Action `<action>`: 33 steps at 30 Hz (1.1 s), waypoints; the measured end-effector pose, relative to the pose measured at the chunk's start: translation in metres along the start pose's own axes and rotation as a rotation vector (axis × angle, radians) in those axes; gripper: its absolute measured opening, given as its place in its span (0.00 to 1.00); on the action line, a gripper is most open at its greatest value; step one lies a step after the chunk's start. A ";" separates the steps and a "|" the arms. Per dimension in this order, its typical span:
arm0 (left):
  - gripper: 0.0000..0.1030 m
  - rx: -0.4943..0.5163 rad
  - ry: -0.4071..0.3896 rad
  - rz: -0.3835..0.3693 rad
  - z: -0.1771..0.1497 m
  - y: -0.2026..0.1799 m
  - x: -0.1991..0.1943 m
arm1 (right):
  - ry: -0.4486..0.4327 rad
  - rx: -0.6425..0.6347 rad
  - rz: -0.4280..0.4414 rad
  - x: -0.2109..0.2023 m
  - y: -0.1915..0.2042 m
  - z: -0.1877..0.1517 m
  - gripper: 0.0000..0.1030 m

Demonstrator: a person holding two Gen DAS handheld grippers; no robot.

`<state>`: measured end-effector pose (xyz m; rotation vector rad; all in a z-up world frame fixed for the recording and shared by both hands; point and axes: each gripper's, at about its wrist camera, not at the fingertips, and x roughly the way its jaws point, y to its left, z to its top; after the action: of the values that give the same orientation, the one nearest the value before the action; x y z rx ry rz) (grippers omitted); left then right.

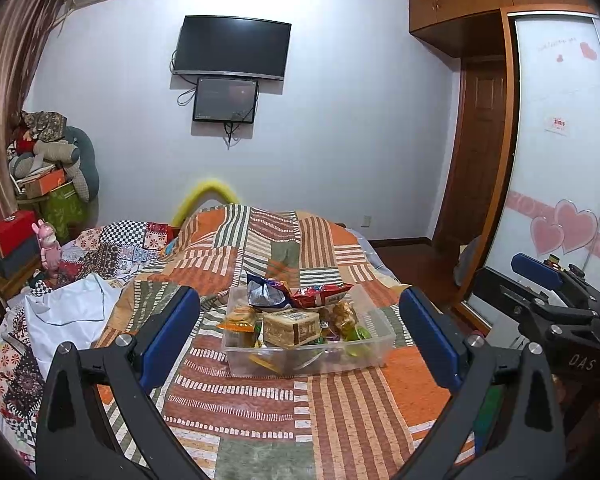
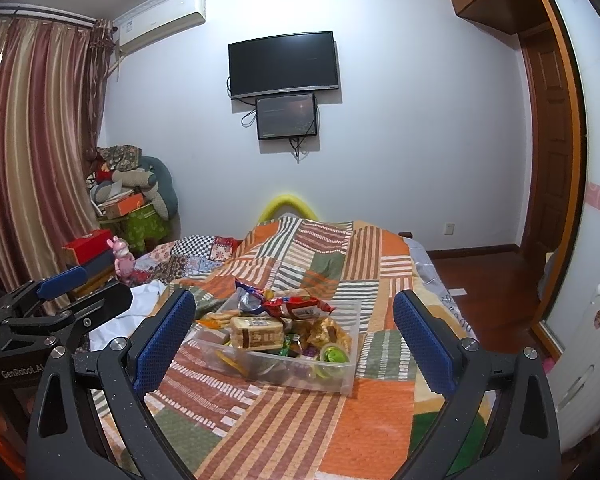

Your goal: Organize snacks

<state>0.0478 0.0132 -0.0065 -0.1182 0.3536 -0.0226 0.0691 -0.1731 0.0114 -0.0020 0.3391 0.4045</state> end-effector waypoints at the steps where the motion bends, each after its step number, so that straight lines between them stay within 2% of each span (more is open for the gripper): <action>1: 0.98 -0.001 0.000 -0.002 0.000 0.000 0.000 | -0.001 0.001 0.000 0.000 0.000 0.000 0.96; 27: 0.98 -0.005 -0.001 -0.017 0.004 -0.005 0.001 | -0.017 0.009 0.004 0.000 -0.005 0.002 0.96; 33: 0.98 0.006 -0.006 -0.040 0.003 -0.010 0.000 | -0.019 0.008 0.001 -0.001 -0.005 0.002 0.96</action>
<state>0.0487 0.0038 -0.0024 -0.1190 0.3447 -0.0626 0.0705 -0.1781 0.0132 0.0098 0.3220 0.4042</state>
